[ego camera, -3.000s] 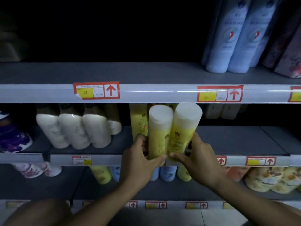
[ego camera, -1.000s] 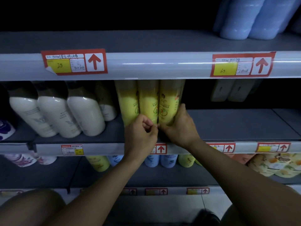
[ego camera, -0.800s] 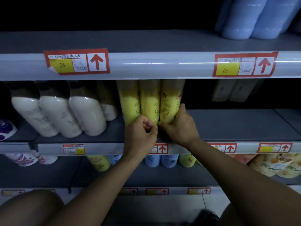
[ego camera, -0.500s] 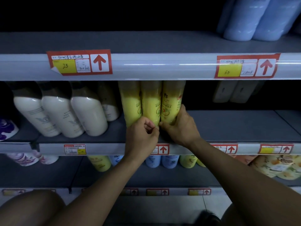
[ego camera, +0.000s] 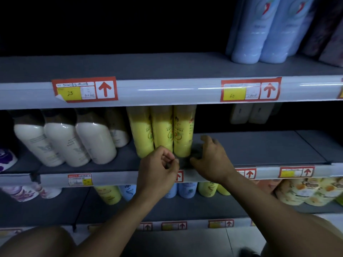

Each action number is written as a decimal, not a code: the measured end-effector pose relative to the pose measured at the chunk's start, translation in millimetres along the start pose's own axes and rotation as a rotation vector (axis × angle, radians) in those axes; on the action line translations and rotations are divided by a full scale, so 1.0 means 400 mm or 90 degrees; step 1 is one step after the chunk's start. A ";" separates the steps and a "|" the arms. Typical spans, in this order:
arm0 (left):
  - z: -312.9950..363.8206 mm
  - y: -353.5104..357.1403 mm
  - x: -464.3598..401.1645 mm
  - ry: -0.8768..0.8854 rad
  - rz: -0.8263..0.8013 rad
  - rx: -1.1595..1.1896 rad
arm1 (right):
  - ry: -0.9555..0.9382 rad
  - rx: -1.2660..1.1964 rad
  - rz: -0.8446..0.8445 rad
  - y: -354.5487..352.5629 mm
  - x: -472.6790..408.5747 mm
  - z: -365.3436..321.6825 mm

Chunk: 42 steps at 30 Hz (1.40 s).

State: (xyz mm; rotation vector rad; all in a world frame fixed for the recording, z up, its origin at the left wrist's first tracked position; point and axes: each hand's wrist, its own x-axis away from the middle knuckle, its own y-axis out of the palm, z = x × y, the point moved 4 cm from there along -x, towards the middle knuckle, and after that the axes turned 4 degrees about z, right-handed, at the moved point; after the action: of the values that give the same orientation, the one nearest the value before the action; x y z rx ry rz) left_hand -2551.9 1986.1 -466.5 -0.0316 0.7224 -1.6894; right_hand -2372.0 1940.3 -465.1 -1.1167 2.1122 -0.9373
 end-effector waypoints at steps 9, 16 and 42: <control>0.064 0.060 -0.013 0.030 -0.029 0.018 | -0.058 -0.045 0.032 -0.066 0.002 0.041; 0.168 0.088 0.017 0.085 -0.029 0.096 | -0.071 -0.086 0.115 -0.176 0.057 0.111; 0.679 0.084 -0.374 0.175 0.023 -0.083 | -0.025 -0.111 0.330 -0.691 -0.155 -0.082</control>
State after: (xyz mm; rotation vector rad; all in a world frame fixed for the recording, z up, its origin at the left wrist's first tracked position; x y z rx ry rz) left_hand -2374.7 1997.9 -210.1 0.1240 1.0328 -1.6274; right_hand -2238.7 1891.4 -218.0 -0.6012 2.3168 -0.4904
